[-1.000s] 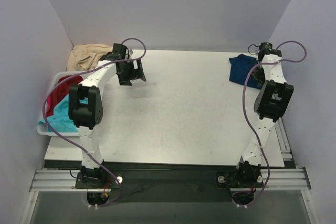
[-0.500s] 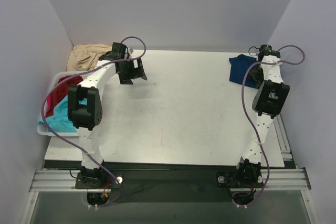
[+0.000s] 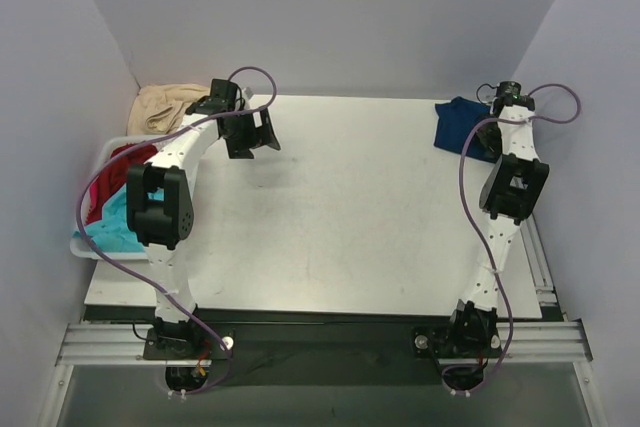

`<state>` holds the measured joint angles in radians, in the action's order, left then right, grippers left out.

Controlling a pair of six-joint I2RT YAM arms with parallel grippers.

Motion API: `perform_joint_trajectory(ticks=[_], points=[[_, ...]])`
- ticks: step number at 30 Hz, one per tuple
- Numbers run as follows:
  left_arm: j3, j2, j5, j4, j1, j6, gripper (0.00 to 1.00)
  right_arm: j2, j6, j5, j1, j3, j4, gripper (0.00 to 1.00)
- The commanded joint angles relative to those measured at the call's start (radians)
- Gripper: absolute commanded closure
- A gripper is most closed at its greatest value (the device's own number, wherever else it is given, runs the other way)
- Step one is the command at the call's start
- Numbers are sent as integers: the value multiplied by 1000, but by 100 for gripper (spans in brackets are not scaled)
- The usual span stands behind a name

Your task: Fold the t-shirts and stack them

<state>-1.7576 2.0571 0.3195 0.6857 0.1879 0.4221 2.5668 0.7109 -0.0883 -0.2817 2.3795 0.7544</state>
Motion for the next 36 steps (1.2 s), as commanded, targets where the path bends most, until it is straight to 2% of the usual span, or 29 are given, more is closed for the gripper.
perform_joint_trajectory(ticks=[1,6,13,14,18,23,27,29,30,31,36], points=[[-43,-48,27,-41,-10,-13,3,3,13,50,-4,24,-65,49],[-43,-51,15,-58,-11,-16,2,-63,-22,4,15,-17,-95,50],[-23,-75,-20,-83,-11,-36,2,-252,-180,-137,91,-167,-162,47],[-19,-80,-23,-86,-11,-37,3,-273,-241,-140,105,-183,-173,46],[19,-109,-37,-104,-10,-39,2,-390,-394,-194,186,-235,-202,35],[64,-147,-65,-123,-8,-46,3,-499,-447,-82,237,-315,-202,30],[92,-176,-108,-130,-5,-77,3,-630,-490,-30,314,-494,-234,15],[109,-198,-132,-135,-4,-97,3,-672,-504,-18,372,-552,-247,13],[115,-206,-141,-137,-4,-101,3,-706,-502,-2,390,-595,-248,4],[121,-212,-154,-137,-4,-105,3,-720,-486,8,406,-614,-248,1],[181,-252,-151,-163,-1,-105,3,-832,-485,3,522,-735,-265,0]])
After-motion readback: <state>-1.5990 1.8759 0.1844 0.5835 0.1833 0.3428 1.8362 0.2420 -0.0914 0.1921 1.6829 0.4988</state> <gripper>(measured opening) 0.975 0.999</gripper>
